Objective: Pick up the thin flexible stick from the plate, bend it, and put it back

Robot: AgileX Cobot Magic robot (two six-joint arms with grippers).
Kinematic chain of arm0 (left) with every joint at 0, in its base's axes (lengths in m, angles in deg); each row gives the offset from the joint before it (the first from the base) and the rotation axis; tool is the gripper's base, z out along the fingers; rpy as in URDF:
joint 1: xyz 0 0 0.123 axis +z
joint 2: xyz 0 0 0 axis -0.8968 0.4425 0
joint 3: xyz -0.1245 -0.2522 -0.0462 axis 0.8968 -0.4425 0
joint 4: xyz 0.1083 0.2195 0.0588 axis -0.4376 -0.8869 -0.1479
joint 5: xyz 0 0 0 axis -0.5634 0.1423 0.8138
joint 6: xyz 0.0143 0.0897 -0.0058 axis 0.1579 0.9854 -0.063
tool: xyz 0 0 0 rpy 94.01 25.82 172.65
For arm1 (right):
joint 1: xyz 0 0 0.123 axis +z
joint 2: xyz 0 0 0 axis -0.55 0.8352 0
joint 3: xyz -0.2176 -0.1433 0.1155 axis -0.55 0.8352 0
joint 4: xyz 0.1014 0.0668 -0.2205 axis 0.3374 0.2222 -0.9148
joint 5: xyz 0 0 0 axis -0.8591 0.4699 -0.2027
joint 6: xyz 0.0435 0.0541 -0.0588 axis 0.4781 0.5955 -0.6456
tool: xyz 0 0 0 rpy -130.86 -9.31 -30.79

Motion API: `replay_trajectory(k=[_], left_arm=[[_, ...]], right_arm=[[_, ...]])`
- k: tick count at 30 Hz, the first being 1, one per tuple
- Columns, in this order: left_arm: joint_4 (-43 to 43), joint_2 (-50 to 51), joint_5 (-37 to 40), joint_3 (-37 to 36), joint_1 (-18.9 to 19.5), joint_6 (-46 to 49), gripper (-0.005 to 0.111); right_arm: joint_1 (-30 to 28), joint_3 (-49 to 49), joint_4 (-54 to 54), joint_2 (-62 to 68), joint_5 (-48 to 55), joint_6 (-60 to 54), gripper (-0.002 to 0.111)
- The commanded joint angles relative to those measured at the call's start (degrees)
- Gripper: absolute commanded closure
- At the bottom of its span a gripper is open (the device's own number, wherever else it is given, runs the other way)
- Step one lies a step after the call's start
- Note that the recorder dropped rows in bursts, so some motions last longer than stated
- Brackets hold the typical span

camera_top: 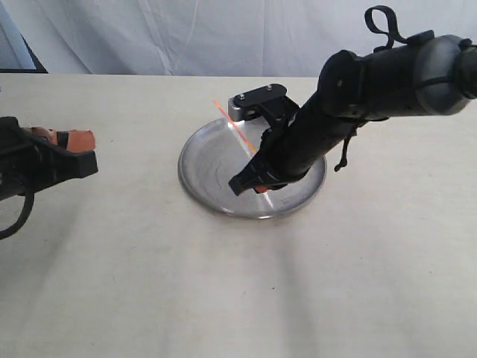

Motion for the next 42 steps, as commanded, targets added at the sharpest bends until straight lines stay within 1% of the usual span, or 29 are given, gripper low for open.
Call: replay_trajectory(k=[1, 5, 8, 12, 14, 17, 19, 21, 23, 24, 29, 31, 32, 37, 42], left_arm=[[4.41, 0.05, 5.02, 0.14, 2.98, 1.70, 0.106], [5.73, 0.05, 4.42, 0.14, 5.43, 1.48, 0.106], [5.73, 0.05, 4.92, 0.14, 5.55, 1.48, 0.106], [5.27, 0.05, 5.07, 0.14, 5.55, 1.71, 0.106], [4.09, 0.05, 5.07, 0.14, 5.55, 1.71, 0.106], [2.59, 0.05, 5.07, 0.14, 5.55, 1.71, 0.106], [2.59, 0.05, 4.84, 0.14, 5.55, 1.71, 0.106], [2.59, 0.05, 4.84, 0.14, 5.55, 1.71, 0.106], [2.47, 0.05, 4.85, 0.14, 5.55, 1.71, 0.106], [2.47, 0.05, 4.85, 0.14, 5.55, 1.71, 0.106], [2.47, 0.05, 4.85, 0.14, 5.55, 1.71, 0.106], [2.47, 0.05, 4.85, 0.14, 5.55, 1.71, 0.106], [2.47, 0.05, 4.85, 0.14, 5.55, 1.71, 0.106], [2.47, 0.05, 4.85, 0.14, 5.55, 1.71, 0.106], [2.47, 0.05, 4.85, 0.14, 5.55, 1.71, 0.106]], right_arm=[[-2.34, -7.32, -0.40, 6.32, 3.76, 0.11, 0.109], [-2.48, -13.37, -1.65, 11.62, 3.71, 1.82, 0.109], [-2.48, -16.55, -3.30, 14.38, 3.35, 3.42, 0.109], [-2.48, -18.90, -10.63, 16.28, 3.35, 9.79, 0.107], [-2.48, -19.11, -13.80, 16.59, 3.02, 13.18, 0.098], [-2.48, -19.11, -15.81, 16.69, 2.37, 13.83, 0.076], [-2.48, -19.11, -16.91, 16.69, 1.54, 14.09, 0.064], [-2.48, -19.11, -17.10, 16.69, 1.46, 14.21, 0.060], [-2.48, -19.11, -17.10, 16.33, 2.05, 14.21, 0.063], [-2.48, -19.11, -17.10, 16.02, 2.68, 14.21, 0.067], [-2.48, -19.11, -17.77, 11.76, 4.59, 14.64, 0.097], [-2.48, -19.11, -19.28, 9.20, 4.59, 16.89, 0.106], [-2.59, -19.11, -20.27, 7.83, 4.59, 18.54, 0.109], [-3.34, -19.11, -23.78, 1.61, 5.08, 24.31, 0.109], [-3.65, -19.11, -25.47, -2.59, 6.01, 24.64, 0.109]])
